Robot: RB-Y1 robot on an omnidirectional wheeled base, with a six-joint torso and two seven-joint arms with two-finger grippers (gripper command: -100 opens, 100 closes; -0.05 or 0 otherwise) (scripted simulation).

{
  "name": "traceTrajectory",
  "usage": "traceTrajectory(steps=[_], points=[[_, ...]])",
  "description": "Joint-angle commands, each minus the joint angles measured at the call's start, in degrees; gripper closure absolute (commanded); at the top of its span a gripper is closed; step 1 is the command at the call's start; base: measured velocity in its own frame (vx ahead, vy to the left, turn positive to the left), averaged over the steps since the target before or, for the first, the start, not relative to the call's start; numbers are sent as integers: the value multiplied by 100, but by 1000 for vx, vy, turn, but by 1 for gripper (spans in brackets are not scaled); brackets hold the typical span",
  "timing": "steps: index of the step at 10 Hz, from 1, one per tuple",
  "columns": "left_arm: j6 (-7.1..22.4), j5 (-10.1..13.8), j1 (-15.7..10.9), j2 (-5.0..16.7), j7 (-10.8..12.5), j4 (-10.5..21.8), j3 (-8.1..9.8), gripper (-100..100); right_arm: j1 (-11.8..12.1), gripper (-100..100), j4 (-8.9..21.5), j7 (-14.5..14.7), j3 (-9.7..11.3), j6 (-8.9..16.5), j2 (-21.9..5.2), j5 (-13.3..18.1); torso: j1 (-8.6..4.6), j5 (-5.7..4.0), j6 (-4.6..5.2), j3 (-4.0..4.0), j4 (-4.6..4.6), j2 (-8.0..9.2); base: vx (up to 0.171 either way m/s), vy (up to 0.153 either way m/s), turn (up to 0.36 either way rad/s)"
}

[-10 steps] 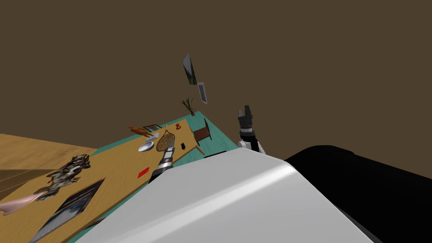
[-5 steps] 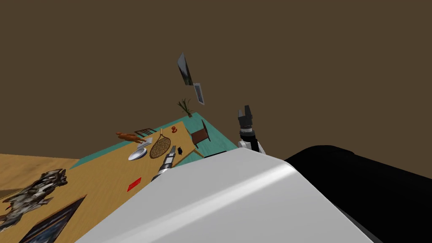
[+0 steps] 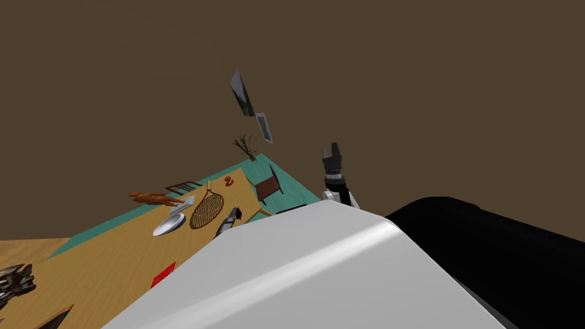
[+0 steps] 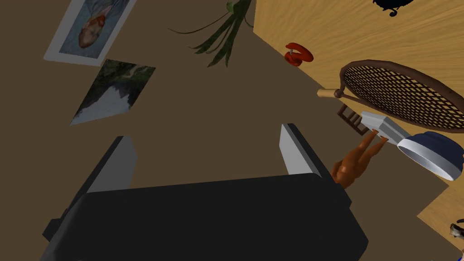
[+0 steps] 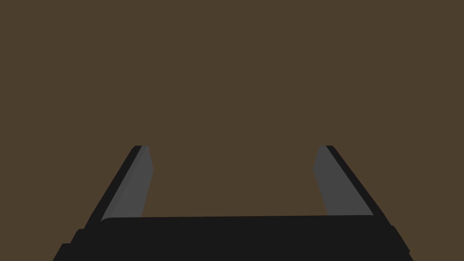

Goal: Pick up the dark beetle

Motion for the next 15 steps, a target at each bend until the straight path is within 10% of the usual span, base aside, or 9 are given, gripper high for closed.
traceTrajectory(steps=[1, 15], points=[[-41, -24, 72, -36, -112, 253, -8, -100, 0, 0, 0, 0, 0, 0, 0, 0, 0, 0, 0, 0, 0, 0, 93, -1, -65], [542, 189, 734, 256, -686, 2493, 18, -100, 0, 0, 0, 0, 0, 0, 0, 0, -4, -1, -3, 8, 3, 16, 101, 19, -138]])
